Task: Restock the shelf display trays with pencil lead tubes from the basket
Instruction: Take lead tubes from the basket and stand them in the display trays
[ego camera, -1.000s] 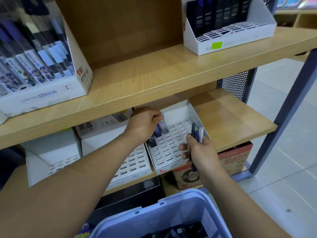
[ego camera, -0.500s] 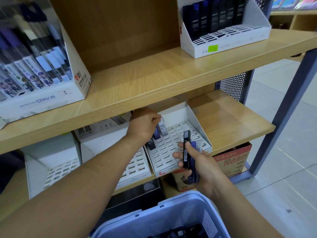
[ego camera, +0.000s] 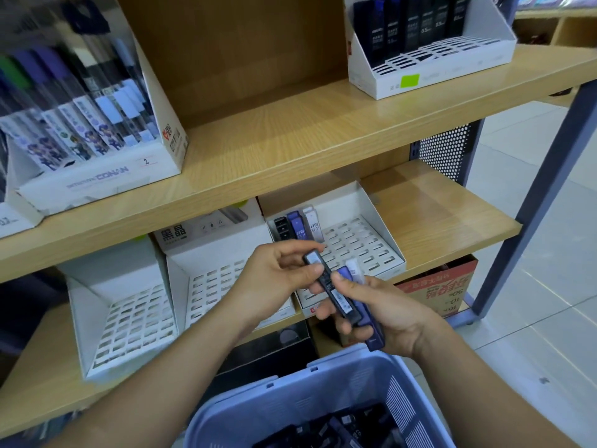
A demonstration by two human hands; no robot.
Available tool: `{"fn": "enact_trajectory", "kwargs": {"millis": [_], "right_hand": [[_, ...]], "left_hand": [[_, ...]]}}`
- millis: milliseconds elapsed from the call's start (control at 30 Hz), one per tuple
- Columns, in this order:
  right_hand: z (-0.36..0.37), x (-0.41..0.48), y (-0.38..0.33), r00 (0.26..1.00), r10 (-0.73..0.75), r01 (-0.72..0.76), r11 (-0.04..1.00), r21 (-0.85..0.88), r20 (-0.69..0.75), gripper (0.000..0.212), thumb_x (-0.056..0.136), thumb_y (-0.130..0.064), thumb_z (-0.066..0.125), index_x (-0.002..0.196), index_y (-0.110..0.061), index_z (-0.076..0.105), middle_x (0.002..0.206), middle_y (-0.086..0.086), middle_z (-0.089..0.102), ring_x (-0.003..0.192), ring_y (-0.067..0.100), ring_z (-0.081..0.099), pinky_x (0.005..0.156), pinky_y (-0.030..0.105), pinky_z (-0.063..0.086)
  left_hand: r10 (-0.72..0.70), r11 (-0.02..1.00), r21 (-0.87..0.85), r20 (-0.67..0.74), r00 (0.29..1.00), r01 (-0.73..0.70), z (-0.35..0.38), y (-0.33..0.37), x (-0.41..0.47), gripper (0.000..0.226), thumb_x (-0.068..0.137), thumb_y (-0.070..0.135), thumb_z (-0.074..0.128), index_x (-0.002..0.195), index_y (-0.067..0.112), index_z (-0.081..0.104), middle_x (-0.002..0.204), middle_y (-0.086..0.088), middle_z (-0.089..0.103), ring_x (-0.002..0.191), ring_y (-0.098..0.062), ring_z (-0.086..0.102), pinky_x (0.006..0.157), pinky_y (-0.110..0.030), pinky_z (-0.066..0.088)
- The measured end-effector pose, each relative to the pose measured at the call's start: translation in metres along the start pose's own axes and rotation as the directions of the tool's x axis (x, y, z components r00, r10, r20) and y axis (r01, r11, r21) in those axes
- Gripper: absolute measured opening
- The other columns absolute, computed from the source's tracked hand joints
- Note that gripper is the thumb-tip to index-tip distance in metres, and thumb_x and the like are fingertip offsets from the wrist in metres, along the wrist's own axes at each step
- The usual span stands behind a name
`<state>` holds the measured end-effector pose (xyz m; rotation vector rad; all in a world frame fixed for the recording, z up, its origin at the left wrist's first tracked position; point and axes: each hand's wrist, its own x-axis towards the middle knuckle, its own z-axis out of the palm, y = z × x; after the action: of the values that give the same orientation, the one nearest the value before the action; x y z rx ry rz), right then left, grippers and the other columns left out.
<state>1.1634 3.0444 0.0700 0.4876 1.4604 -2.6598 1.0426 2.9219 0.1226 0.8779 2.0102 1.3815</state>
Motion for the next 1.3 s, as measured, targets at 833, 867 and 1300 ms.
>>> {"fn": "enact_trajectory", "kwargs": {"millis": [833, 867, 1300], "right_hand": [[0.006, 0.029, 0.003, 0.870, -0.069, 0.091, 0.996, 0.021, -0.489, 0.024, 0.094, -0.023, 0.063, 0.112, -0.006, 0.062, 0.073, 0.005, 0.069, 0.044, 0.009, 0.038, 0.037, 0.018, 0.031], [0.003, 0.030, 0.001, 0.852, -0.067, 0.126, 0.989, 0.079, -0.519, 0.025, 0.094, -0.018, 0.060, 0.115, -0.005, 0.061, 0.071, 0.005, 0.066, 0.044, 0.010, 0.037, 0.036, 0.018, 0.030], [0.011, 0.028, -0.001, 0.886, -0.035, 0.161, 0.958, 0.236, -0.462, 0.023, 0.102, -0.028, 0.051, 0.122, -0.020, 0.057, 0.076, 0.008, 0.070, 0.064, 0.020, 0.064, 0.067, 0.035, 0.054]], "left_hand": [[0.104, 0.990, 0.131, -0.469, 0.877, -0.047, -0.038, -0.007, 0.003, 0.007, 0.079, 0.019, 0.075, 0.081, 0.025, 0.072, 0.075, 0.003, 0.073, 0.071, -0.013, 0.069, 0.071, -0.025, 0.056], [0.122, 0.986, 0.156, -0.482, 0.868, -0.052, -0.040, -0.008, 0.005, 0.009, 0.079, 0.019, 0.076, 0.080, 0.027, 0.071, 0.076, 0.006, 0.072, 0.074, -0.012, 0.070, 0.073, -0.025, 0.056], [0.389, 0.789, 0.600, -0.318, 0.865, -0.134, -0.017, -0.030, 0.010, 0.018, 0.083, 0.025, 0.073, 0.099, 0.018, 0.076, 0.094, 0.004, 0.073, 0.083, -0.006, 0.064, 0.082, -0.023, 0.052]]}}
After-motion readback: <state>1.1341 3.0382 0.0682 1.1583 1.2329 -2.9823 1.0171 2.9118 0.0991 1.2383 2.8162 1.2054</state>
